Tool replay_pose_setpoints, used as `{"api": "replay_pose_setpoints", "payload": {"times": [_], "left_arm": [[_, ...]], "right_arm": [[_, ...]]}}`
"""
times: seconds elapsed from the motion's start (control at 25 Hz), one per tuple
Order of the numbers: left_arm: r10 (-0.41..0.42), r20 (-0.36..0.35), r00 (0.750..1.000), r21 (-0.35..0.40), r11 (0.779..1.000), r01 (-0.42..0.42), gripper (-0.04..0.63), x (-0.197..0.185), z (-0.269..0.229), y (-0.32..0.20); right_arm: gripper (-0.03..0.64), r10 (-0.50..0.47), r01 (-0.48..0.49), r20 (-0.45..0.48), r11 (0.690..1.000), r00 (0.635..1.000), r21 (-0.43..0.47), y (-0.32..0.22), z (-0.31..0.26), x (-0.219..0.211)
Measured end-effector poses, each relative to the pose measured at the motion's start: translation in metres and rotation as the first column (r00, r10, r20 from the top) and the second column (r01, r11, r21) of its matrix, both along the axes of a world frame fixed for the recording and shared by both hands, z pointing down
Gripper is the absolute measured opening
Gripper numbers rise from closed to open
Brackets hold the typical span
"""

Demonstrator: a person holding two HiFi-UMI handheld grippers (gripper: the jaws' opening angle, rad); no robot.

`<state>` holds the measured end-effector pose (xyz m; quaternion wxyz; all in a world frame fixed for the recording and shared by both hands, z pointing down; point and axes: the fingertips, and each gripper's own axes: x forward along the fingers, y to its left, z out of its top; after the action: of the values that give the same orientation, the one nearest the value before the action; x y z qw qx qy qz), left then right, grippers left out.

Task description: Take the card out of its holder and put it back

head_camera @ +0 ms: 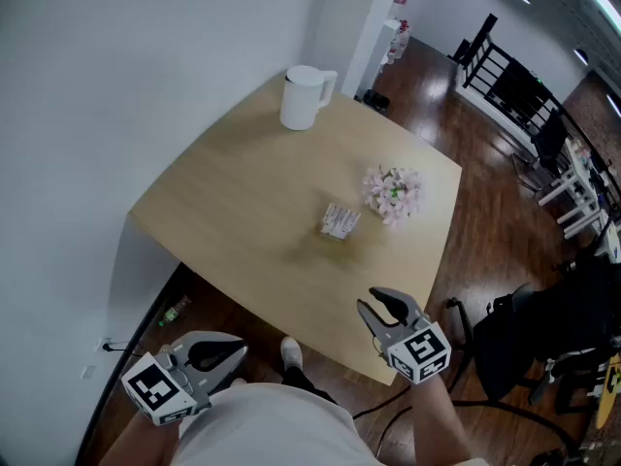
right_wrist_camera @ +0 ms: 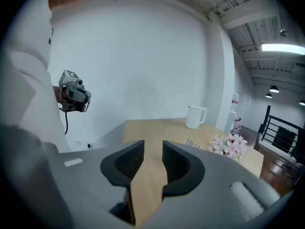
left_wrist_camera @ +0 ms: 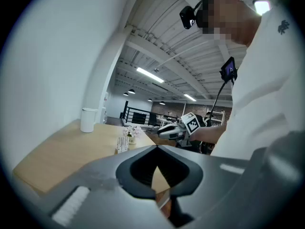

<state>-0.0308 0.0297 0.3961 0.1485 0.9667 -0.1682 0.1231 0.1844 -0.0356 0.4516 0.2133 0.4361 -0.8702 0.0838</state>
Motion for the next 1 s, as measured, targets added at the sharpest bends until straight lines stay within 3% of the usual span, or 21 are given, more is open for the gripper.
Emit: {"api": "replay_pose_setpoints", "payload": {"times": [0.24, 0.52, 0.76, 1.0], "left_arm": [[-0.06, 0.003, 0.998, -0.001, 0.998, 0.06, 0.005, 0.043, -0.005, -0.051], [-0.166, 0.024, 0.986, -0.05, 0.985, 0.167, 0.005, 0.061, -0.004, -0.079], [-0.233, 0.044, 0.972, -0.088, 0.968, 0.236, 0.005, 0.069, 0.004, -0.091], [-0.264, 0.073, 0.962, -0.118, 0.955, 0.271, 0.005, 0.068, 0.013, -0.091]], "right_arm": [[0.13, -0.038, 0.038, -0.025, 0.999, 0.999, -0.008, -0.104, 0.026, 0.057], [0.135, -0.087, 0.085, -0.031, 0.994, 0.996, -0.075, -0.196, 0.088, 0.082], [0.137, -0.13, 0.13, 0.007, 0.982, 0.992, -0.14, -0.239, 0.129, 0.079], [0.131, -0.195, 0.203, 0.057, 0.958, 0.979, -0.202, -0.244, 0.153, 0.067]]}}
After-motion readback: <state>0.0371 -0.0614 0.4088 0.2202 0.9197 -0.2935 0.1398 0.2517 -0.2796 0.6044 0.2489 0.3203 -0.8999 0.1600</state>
